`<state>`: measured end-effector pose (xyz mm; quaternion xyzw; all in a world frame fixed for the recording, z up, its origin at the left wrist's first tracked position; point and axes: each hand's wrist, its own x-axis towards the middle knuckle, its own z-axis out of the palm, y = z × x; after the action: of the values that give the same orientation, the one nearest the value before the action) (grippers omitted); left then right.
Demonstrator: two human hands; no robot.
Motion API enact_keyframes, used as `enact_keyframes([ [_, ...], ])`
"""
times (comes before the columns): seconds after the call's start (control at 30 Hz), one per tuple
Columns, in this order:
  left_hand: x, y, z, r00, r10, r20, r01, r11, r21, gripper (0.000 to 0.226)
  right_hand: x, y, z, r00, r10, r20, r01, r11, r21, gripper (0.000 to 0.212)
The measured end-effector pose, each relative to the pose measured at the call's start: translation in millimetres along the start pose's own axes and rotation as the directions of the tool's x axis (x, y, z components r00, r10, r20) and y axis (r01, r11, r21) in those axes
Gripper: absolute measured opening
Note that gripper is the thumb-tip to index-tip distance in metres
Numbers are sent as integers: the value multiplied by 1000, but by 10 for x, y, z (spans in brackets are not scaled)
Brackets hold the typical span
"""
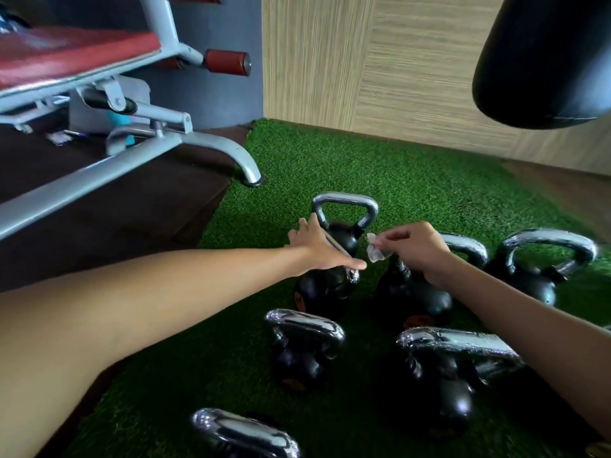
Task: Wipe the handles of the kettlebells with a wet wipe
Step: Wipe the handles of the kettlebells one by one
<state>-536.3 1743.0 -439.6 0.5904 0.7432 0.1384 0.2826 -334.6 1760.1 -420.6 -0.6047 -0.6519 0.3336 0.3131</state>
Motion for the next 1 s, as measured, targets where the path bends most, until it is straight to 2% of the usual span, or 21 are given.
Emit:
enact_keyframes([
  [0.13,170,28,128,1000,-28,1,28,999,-26,161,1,67,-22,1000,-19,6,19,1000,4,2],
  [0.23,193,-59,178,998,-10,-54,7,999,-54,154,29,74,-9,1000,-13,11,13,1000,-8,1],
  [0.37,193,-207,106,998,0,-60,-4,998,-66,144,101,75,34,1000,-8,-1,8,1000,1,2],
  [0.53,231,-485,-161,993,98,62,-94,993,-75,138,167,117,169,1000,31,1,-31,997,71,2],
  [0.6,272,-652,-255,986,137,97,-131,989,-62,141,210,118,267,999,53,-13,-51,993,106,9],
  [0.7,318,-893,-313,974,188,126,-180,981,-72,141,342,84,481,991,130,-38,-120,973,200,6],
  [0.87,377,-1048,-399,955,259,148,-248,965,-84,136,571,-89,1013,962,271,-28,-253,927,278,13],
  [0.93,431,-1107,-421,952,265,153,-257,964,-75,143,643,-116,1253,964,267,-14,-249,915,316,13],
  [1.0,500,-1183,-429,946,281,160,-272,959,-76,148,665,-124,1464,978,209,-25,-195,943,269,13],
])
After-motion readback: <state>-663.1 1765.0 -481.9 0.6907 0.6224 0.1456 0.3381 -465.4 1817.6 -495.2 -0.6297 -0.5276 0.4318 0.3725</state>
